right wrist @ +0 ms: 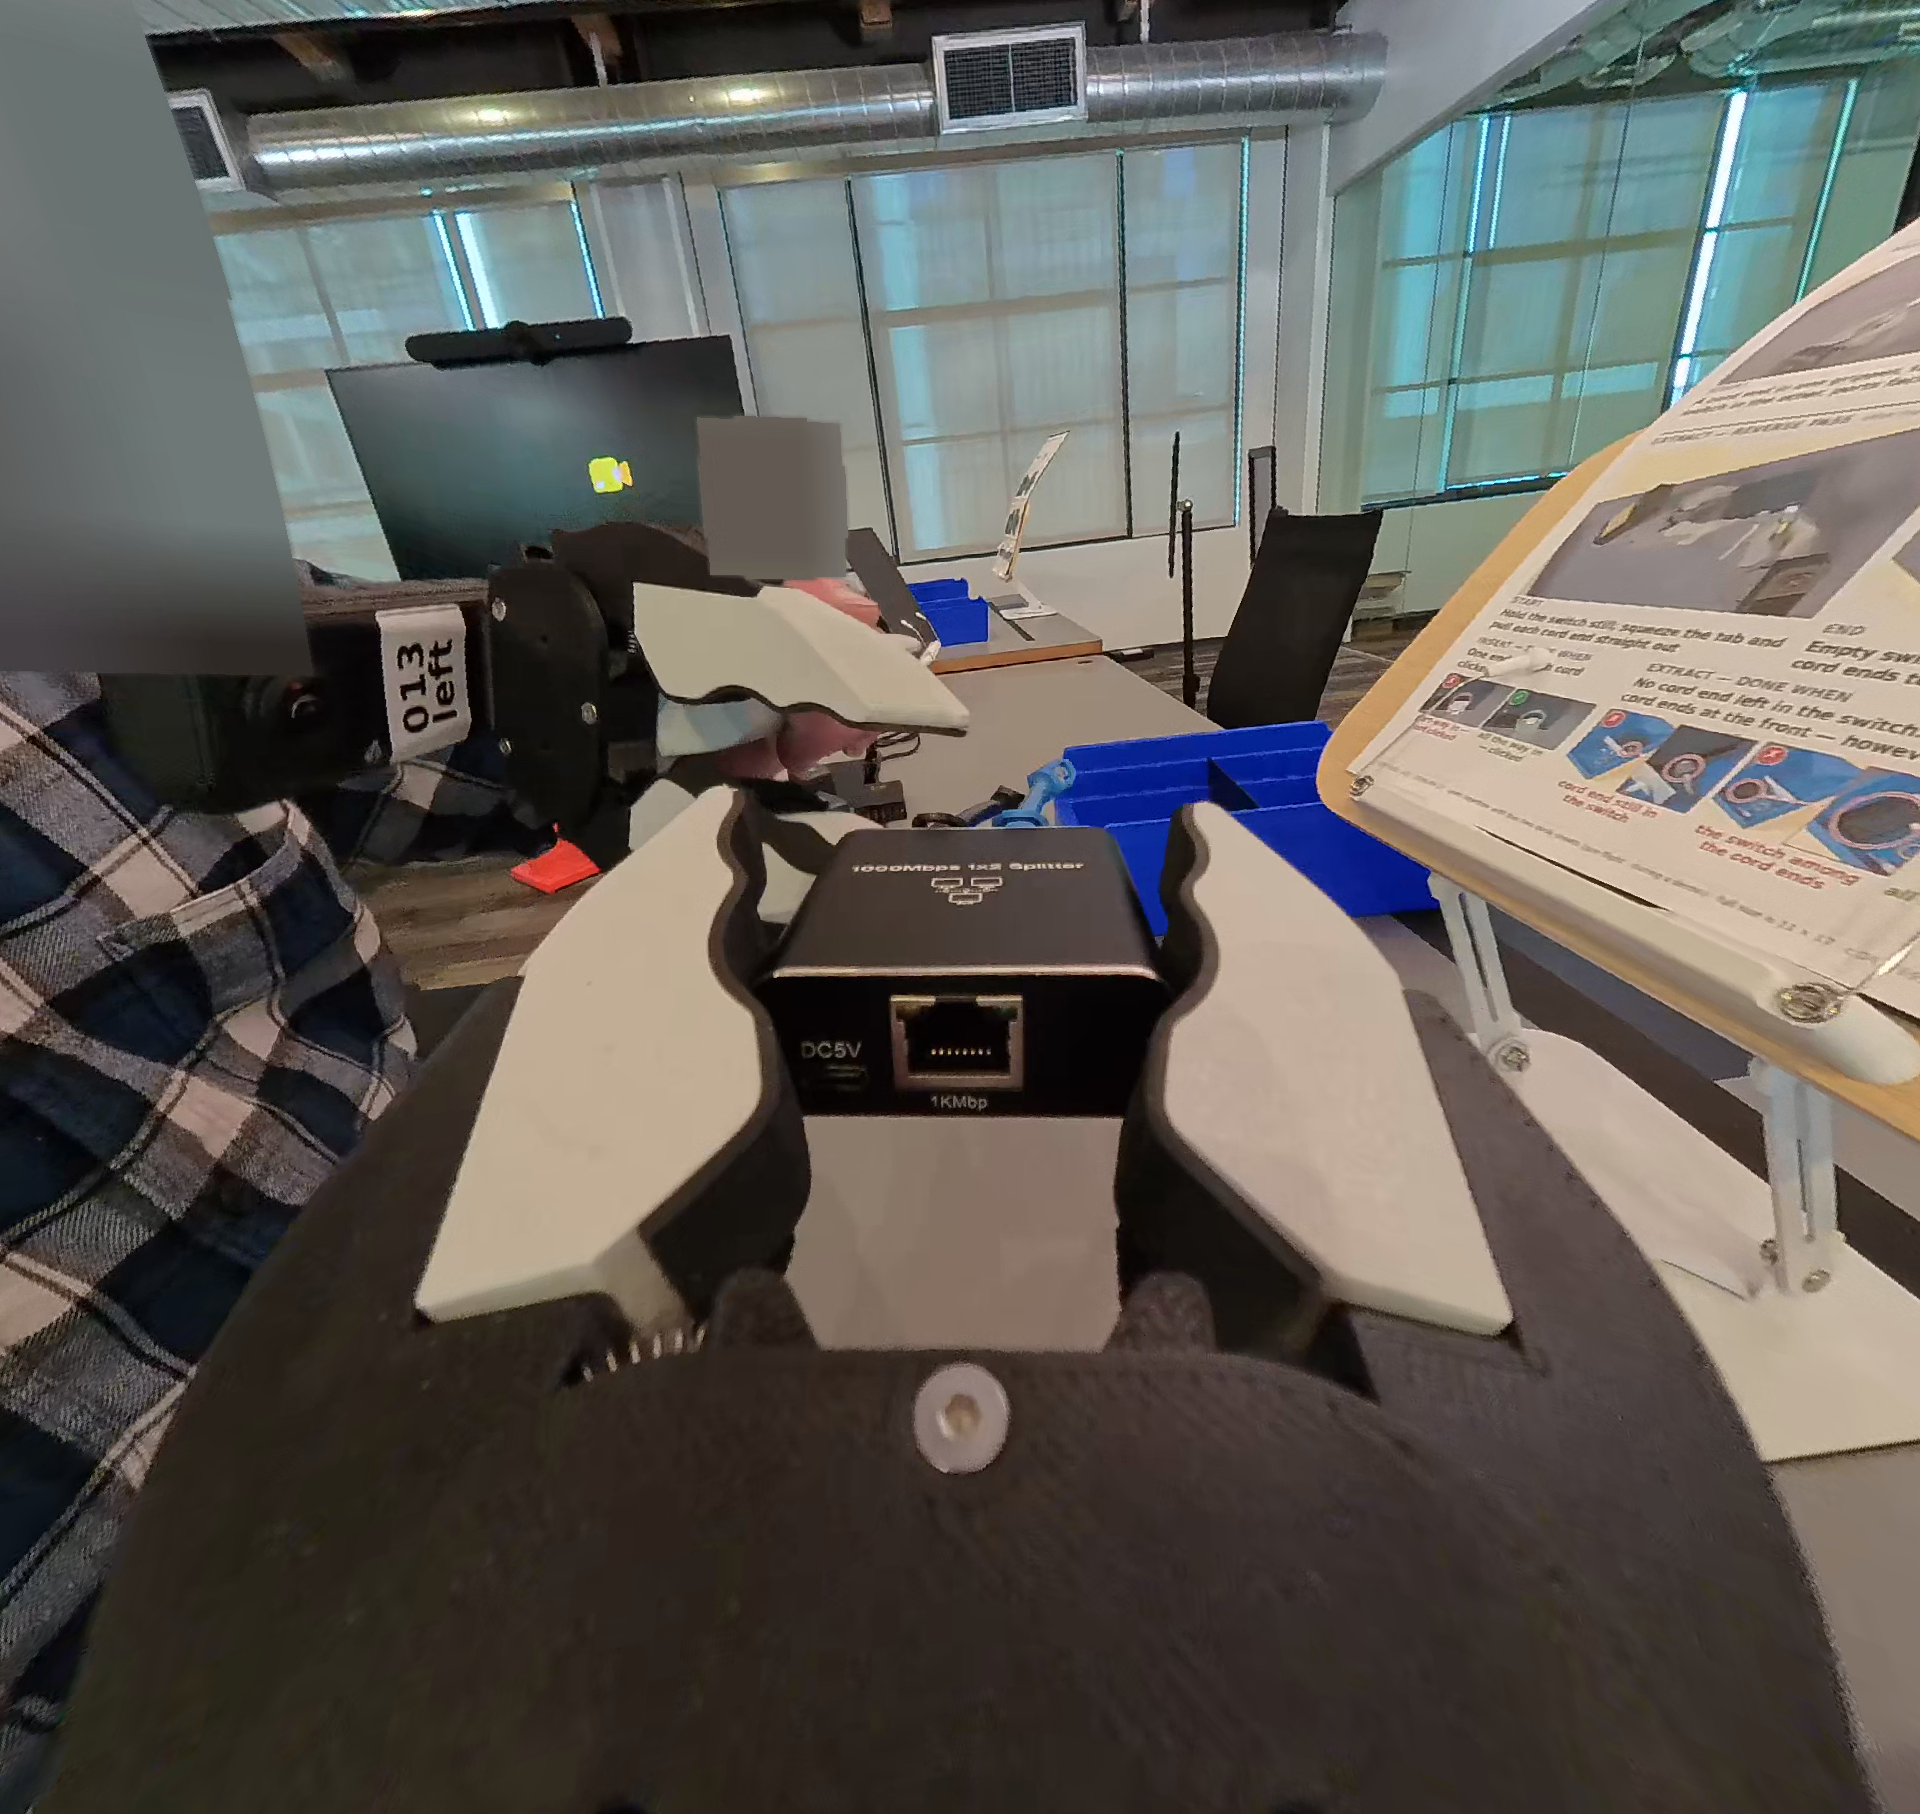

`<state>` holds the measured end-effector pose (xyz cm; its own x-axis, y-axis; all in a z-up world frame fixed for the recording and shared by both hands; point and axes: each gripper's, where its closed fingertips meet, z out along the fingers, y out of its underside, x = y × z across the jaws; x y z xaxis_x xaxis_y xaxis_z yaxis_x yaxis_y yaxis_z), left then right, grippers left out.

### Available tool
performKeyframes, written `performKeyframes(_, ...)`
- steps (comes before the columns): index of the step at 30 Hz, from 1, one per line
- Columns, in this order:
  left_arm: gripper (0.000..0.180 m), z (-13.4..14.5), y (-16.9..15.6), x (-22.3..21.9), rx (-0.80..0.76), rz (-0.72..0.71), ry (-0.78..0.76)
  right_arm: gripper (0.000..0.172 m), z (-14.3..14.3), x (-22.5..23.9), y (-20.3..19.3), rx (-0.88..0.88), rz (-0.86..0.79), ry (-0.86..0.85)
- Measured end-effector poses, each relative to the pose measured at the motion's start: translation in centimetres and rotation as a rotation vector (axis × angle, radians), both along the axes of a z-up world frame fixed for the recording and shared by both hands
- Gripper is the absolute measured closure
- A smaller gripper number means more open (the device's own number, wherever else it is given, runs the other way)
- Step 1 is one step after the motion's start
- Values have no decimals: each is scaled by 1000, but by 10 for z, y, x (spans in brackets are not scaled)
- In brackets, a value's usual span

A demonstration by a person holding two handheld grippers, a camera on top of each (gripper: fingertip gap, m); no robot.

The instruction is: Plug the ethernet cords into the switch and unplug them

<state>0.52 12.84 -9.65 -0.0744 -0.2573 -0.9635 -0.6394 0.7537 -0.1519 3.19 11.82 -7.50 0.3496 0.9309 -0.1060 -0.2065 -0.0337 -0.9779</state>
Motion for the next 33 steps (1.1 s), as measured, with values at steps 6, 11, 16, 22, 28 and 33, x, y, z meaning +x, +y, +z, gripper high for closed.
performKeyframes(6, 146, -9, 14, 1, -4, 69, 16, 96, -1, -16, -2, -6, 19, -19)
performKeyframes(11, 171, -8, 19, 2, 11, 80, 6, 97, -2, -20, -2, -16, 18, -22)
performKeyframes(16, 173, -1, 18, 5, 39, 54, -27, 97, 2, -19, -4, 9, 12, -20)
performKeyframes(22, 173, -2, 19, 7, -76, -27, -96, 75, 19, -10, -8, 81, -29, 4)
performKeyframes(28, 172, 12, 20, 2, -193, -126, -200, 74, 38, 6, -24, 194, -46, -6)
performKeyframes(33, 173, 29, -11, -3, -362, -391, -251, 86, 42, 2, -41, 331, -31, -132)
